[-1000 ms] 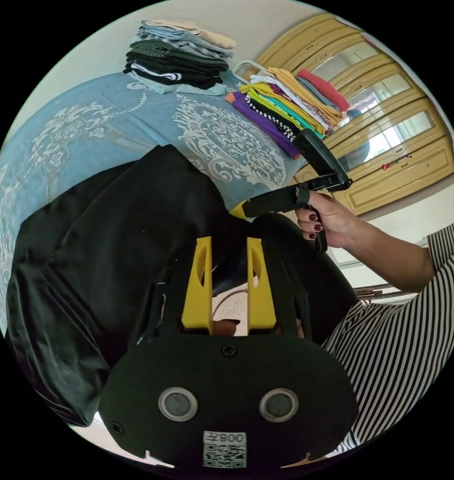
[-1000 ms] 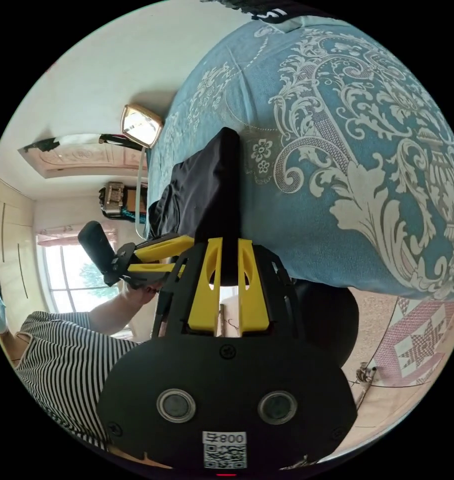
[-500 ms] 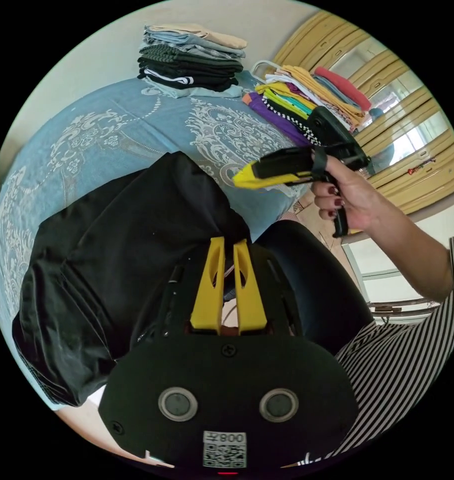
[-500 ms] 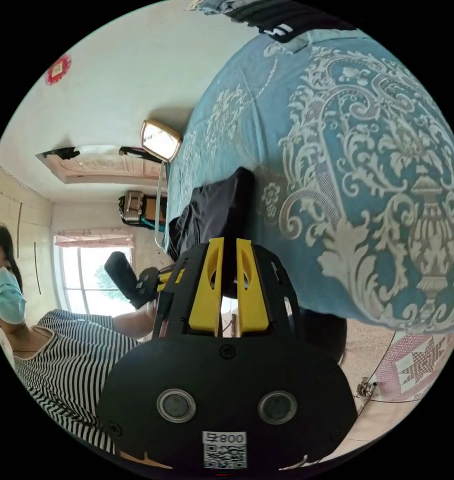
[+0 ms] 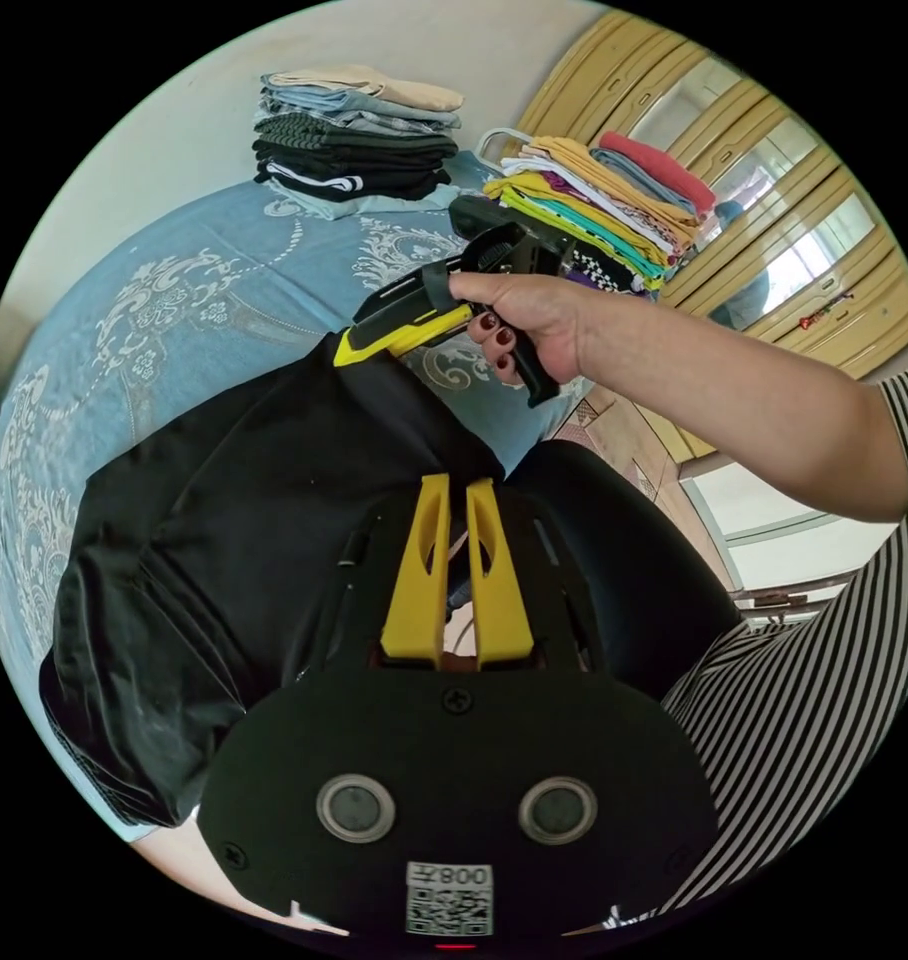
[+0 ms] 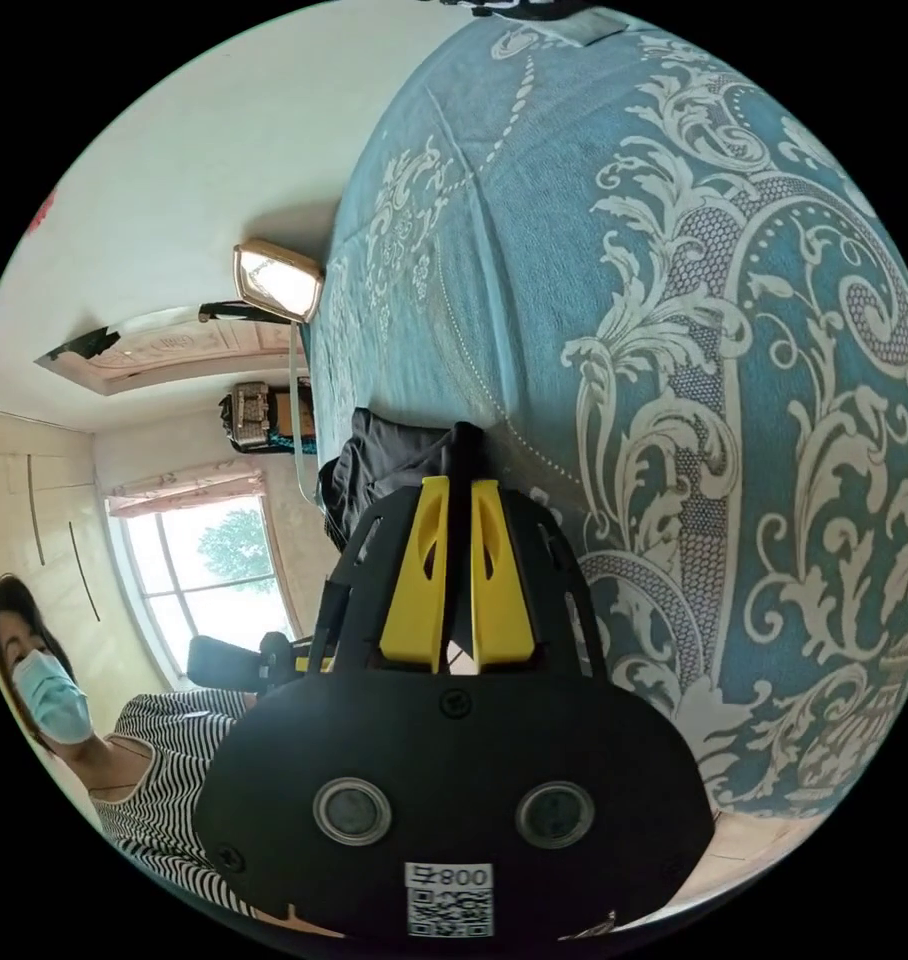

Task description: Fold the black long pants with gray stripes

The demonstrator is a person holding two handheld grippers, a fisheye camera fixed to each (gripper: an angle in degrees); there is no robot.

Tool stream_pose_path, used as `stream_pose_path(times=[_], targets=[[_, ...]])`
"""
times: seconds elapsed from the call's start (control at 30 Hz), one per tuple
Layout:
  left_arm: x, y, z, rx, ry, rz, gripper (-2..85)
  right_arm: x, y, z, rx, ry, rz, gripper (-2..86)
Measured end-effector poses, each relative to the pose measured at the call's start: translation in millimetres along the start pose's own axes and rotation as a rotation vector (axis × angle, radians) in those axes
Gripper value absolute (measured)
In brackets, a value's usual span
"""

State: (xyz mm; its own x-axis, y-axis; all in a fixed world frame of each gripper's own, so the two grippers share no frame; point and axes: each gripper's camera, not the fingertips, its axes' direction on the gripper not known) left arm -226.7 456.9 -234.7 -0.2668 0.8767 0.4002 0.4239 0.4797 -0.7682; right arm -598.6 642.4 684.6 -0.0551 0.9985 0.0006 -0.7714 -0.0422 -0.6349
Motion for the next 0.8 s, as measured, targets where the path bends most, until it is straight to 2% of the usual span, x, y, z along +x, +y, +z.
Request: stream_pose_path(times=[0.2,0.4,0.6,0.8], targets=[[10,9,-34,0.039,0.035,0.059,2.3,-4,5,-13,0.056,-0.048,-0.019,2.3],[17,22,-60,0.096,0.112,0.103,2.4,-2,26,-30,0.157,-0.003,0.044,2.0],[-23,72,-90,0.127,0.219,0.007,2.4,-36,30,8,0.189,-0.034,0.051,2.0],[-105,164,-176,0.322,0.328,-0.204,2.3,-141,11,81,0.166,-0.173,-0.13,2.2]])
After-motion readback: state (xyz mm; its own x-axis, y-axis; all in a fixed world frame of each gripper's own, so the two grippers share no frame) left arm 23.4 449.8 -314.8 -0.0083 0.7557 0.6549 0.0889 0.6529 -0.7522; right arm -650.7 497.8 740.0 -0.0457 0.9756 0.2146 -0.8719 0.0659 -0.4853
